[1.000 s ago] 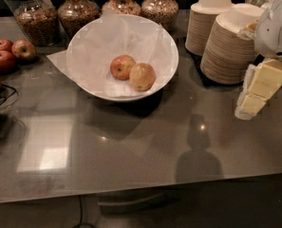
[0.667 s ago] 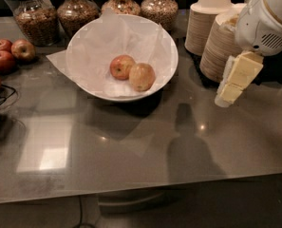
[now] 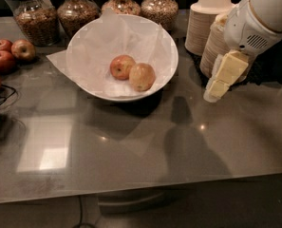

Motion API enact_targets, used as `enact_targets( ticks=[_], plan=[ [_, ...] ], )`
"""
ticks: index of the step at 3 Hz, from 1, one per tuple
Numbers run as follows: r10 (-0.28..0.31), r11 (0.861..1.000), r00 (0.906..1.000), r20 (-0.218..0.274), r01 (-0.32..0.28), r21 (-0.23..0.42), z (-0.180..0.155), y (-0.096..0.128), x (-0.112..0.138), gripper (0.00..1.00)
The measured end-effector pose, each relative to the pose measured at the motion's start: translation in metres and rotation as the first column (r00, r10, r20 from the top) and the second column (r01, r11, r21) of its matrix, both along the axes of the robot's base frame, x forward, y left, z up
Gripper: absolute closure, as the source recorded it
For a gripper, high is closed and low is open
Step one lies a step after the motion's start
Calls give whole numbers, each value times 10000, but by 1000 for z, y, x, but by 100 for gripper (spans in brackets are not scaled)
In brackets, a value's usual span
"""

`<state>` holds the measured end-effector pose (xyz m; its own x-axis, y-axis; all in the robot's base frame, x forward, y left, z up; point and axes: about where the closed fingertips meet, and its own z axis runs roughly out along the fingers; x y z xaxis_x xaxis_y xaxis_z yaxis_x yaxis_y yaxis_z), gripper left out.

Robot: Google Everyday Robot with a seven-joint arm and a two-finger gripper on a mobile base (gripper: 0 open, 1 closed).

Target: Pick apple from white bowl

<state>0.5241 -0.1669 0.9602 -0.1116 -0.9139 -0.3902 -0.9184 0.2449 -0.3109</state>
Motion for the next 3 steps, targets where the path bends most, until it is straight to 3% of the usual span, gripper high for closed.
enact_targets(
  ticks=[1, 2, 3],
  plan=[
    [-177, 9975, 9998, 96, 170, 681, -7, 7, 10, 0],
    [56, 9865, 10000, -6, -54, 1637, -14, 29, 27, 0],
    [795, 9724, 9968, 42, -785, 2198, -10, 58, 38, 0]
  ],
)
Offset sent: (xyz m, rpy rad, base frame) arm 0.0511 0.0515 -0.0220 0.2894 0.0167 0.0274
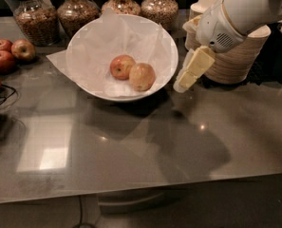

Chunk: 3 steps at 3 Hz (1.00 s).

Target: Pick apple from white bowl

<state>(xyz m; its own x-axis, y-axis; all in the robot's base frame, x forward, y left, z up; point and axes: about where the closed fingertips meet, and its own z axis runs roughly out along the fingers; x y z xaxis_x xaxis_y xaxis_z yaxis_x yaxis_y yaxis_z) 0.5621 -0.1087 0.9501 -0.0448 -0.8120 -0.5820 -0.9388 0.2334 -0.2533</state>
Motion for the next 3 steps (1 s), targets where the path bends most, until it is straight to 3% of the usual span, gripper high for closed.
enact_targets(
  ticks=[1, 3],
  plan=[
    [604, 9979, 9981, 87, -606, 240, 6, 22, 5, 13],
    [1341, 9899, 9907, 226, -1350, 425, 11, 52, 10, 17]
  ],
)
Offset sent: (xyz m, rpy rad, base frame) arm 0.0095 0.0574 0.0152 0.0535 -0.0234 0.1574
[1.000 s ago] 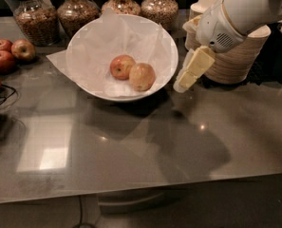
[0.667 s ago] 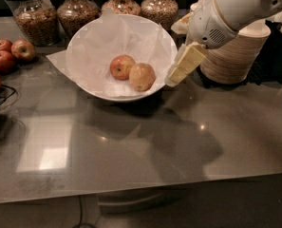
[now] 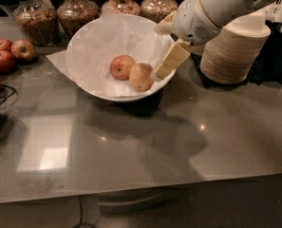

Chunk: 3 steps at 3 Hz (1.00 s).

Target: Pick apple from white bowl

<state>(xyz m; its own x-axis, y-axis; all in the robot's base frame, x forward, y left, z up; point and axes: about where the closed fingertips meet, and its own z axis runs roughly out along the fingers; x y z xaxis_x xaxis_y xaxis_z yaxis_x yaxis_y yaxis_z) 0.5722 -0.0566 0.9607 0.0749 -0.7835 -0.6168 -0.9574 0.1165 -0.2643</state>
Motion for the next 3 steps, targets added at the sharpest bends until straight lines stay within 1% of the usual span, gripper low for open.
enact_targets(
  ticks=[1, 2, 3],
  plan=[
    [140, 9998, 9999, -12, -140, -166, -8, 10, 7, 16],
    [220, 9991, 9996, -159, -225, -355, -21, 18, 12, 17],
    [119, 9979, 9992, -388, -144, -627, -38, 23, 18, 18]
  ],
)
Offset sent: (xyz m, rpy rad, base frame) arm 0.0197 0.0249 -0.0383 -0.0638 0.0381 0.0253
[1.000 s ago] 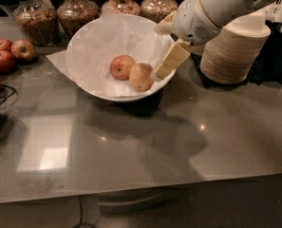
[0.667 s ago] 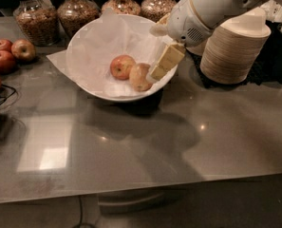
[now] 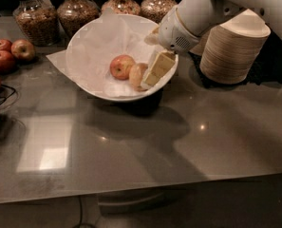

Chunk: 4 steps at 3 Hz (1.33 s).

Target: Pick apple from white bowl

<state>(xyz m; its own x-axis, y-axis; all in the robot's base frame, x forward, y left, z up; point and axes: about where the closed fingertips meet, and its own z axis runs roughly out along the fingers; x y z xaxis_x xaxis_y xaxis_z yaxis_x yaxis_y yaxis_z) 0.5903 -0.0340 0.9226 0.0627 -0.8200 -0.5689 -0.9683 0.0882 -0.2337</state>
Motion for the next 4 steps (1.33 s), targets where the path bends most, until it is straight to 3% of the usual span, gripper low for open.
enact_targets(
  ticks=[4],
  plan=[
    [-750, 9948, 9954, -594, 705, -736, -55, 12, 21, 22]
  ],
)
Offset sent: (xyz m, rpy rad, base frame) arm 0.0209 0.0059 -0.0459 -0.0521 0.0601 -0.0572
